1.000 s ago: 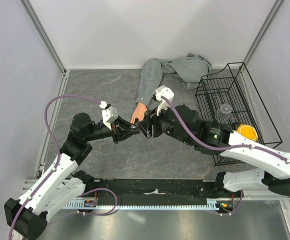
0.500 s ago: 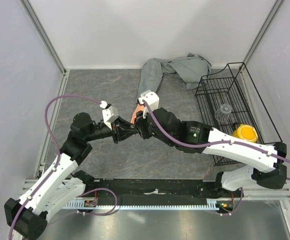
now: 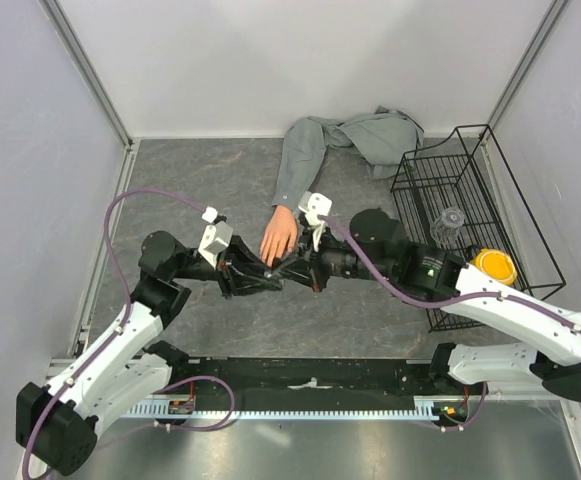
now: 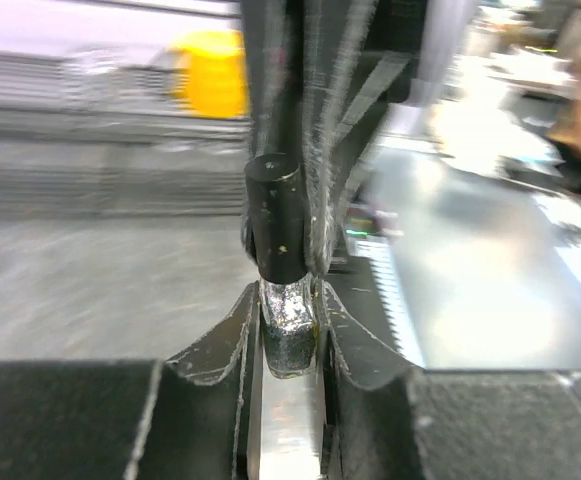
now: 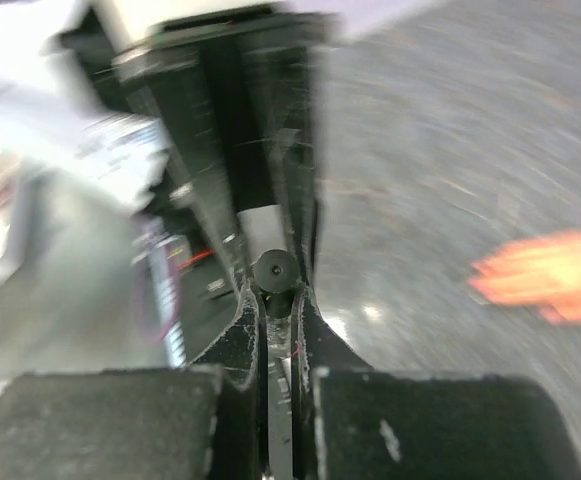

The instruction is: Paint the nails

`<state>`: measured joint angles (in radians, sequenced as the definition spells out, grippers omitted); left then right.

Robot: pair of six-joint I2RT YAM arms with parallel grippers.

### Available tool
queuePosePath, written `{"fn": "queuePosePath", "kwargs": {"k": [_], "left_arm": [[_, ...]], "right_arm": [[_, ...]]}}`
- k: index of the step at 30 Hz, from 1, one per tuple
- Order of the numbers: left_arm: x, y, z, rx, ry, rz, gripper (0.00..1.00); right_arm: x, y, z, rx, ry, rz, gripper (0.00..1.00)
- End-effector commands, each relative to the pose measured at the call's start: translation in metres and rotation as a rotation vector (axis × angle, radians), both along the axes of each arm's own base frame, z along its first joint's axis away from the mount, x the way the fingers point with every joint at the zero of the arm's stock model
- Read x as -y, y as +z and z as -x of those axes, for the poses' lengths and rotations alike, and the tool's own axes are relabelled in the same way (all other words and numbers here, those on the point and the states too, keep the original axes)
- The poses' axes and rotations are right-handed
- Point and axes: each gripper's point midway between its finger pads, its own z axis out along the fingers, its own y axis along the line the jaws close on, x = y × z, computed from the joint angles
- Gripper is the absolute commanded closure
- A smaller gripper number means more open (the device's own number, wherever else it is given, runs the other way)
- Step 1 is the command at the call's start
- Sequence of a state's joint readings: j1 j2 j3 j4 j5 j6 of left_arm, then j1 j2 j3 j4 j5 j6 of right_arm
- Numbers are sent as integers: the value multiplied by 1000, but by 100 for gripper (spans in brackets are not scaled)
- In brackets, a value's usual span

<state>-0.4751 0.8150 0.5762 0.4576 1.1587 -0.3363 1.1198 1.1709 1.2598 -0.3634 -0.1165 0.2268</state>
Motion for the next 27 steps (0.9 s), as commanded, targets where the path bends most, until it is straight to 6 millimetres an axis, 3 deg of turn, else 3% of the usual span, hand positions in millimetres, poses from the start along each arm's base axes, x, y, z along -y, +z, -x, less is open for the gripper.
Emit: {"fn": "queuePosePath", "kwargs": {"k": [1, 5, 6, 7, 10, 13, 18, 19, 24, 25, 27], "left_arm": [[-11, 25, 57, 170, -293, 42, 98], [-7, 23, 48, 142, -255, 32, 98], [-7, 24, 46, 182, -237, 40, 98], [-6, 21, 43, 147, -221, 24, 98], [-2, 22, 29, 157, -136, 25, 98], [0, 25, 14, 179, -45, 32, 98], [-3, 22, -11, 205, 132, 24, 98], [-5, 25, -17, 213, 181, 26, 98], [-12, 21, -37, 216, 321, -2, 98], [-14, 23, -41, 222, 345, 1, 98], [-15, 23, -41, 224, 356, 1, 98]], "right_arm": [[-9, 15, 86, 28, 614, -156, 100], [-5, 9, 74, -1, 596, -144, 100], [-7, 9, 63, 14, 528, -137, 100], [-4, 12, 59, 22, 491, -136, 91], [4, 21, 32, 38, 294, -124, 33], [14, 27, 8, 29, 114, -117, 3], [29, 41, -17, -43, -122, -164, 2], [34, 43, -29, -50, -205, -173, 5], [27, 45, -33, -39, -346, -131, 19], [21, 37, -36, -35, -360, -98, 29], [13, 38, -34, -28, -360, -79, 37]]}}
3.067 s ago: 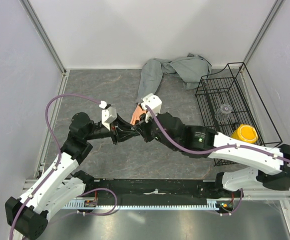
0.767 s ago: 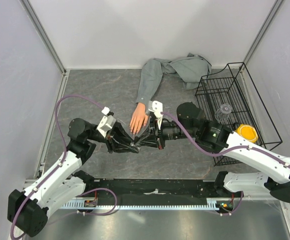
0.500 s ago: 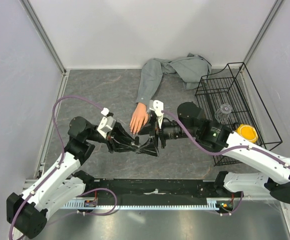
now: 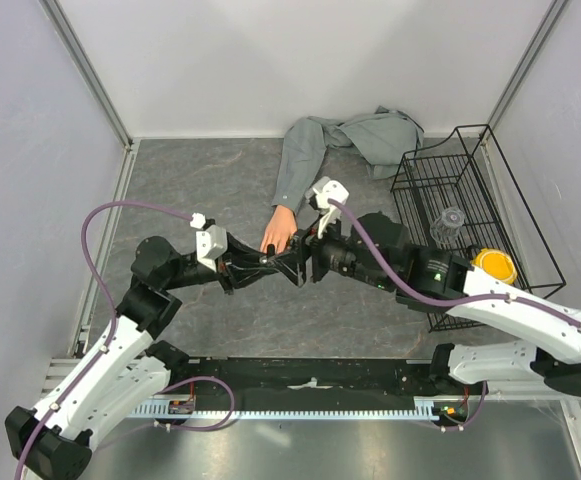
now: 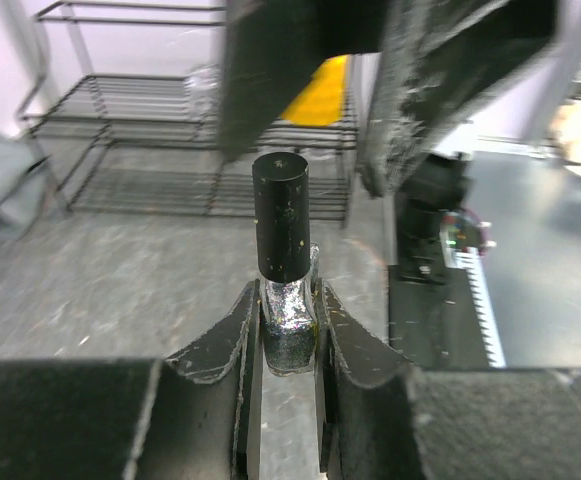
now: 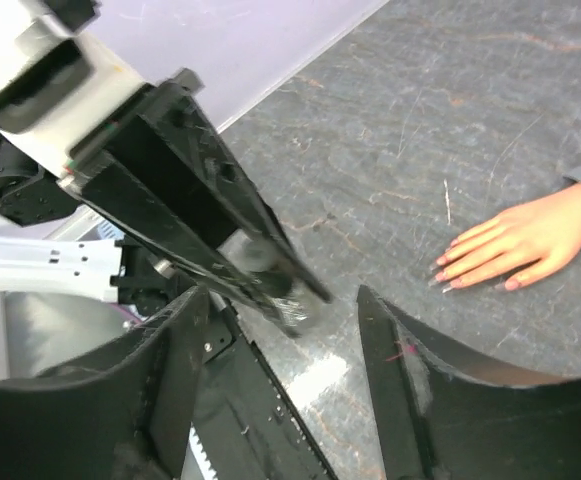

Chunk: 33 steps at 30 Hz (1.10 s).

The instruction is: Paint the nails

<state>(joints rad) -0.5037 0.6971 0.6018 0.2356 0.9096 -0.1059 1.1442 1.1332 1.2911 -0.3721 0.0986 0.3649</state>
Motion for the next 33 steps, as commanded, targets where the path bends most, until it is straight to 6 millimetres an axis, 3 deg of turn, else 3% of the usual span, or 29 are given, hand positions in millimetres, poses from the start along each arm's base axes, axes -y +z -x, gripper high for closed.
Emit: {"fn": "queuePosePath", "kwargs": {"k": [1, 3, 6, 12, 15, 18, 19, 20, 22, 23, 25, 27, 30, 31, 32, 33], "left_arm": [[-7, 16, -19, 86, 125, 7, 98], [-7, 15, -19, 79, 127, 3, 98], [-8, 16, -19, 83, 128, 6, 98], [-6, 15, -15, 81, 107, 4, 98], [-5, 17, -11, 83, 79, 6, 98], [1, 17, 4, 84, -28, 14, 98], [3, 18, 19, 91, -120, 13, 98], [5, 16, 26, 54, -176, 14, 98], [4, 21, 52, 111, -336, 32, 98], [4, 20, 58, 48, -384, 29, 98], [0, 23, 70, 94, -449, 40, 98], [0, 22, 71, 74, -452, 39, 98], [2, 22, 65, 77, -413, 35, 98], [2, 18, 61, 46, -394, 27, 98], [3, 18, 58, 66, -375, 27, 98], [3, 19, 56, 73, -360, 28, 98]], "right_arm": [[-9, 5, -16, 16, -141, 35, 37], [-15, 8, -14, 36, -156, 41, 38], [-23, 0, -18, 59, -185, 89, 52], [-27, -8, -21, 82, -201, 134, 67], [-24, -15, -24, 101, -204, 166, 100], [-19, -23, -19, 148, -151, 213, 100], [-22, -21, -14, 166, -97, 201, 100], [-32, -33, 6, 157, 71, 198, 100], [-39, -17, 39, 217, 335, 94, 100], [-41, -24, 86, 180, 618, 34, 100], [-37, -19, 111, 168, 802, -25, 100], [-37, -16, 114, 151, 849, -38, 100], [-34, -16, 96, 165, 752, -16, 100], [-33, -17, 89, 165, 709, -7, 96], [-31, -14, 85, 164, 669, -6, 86], [-26, -8, 80, 177, 626, -10, 62]]}}
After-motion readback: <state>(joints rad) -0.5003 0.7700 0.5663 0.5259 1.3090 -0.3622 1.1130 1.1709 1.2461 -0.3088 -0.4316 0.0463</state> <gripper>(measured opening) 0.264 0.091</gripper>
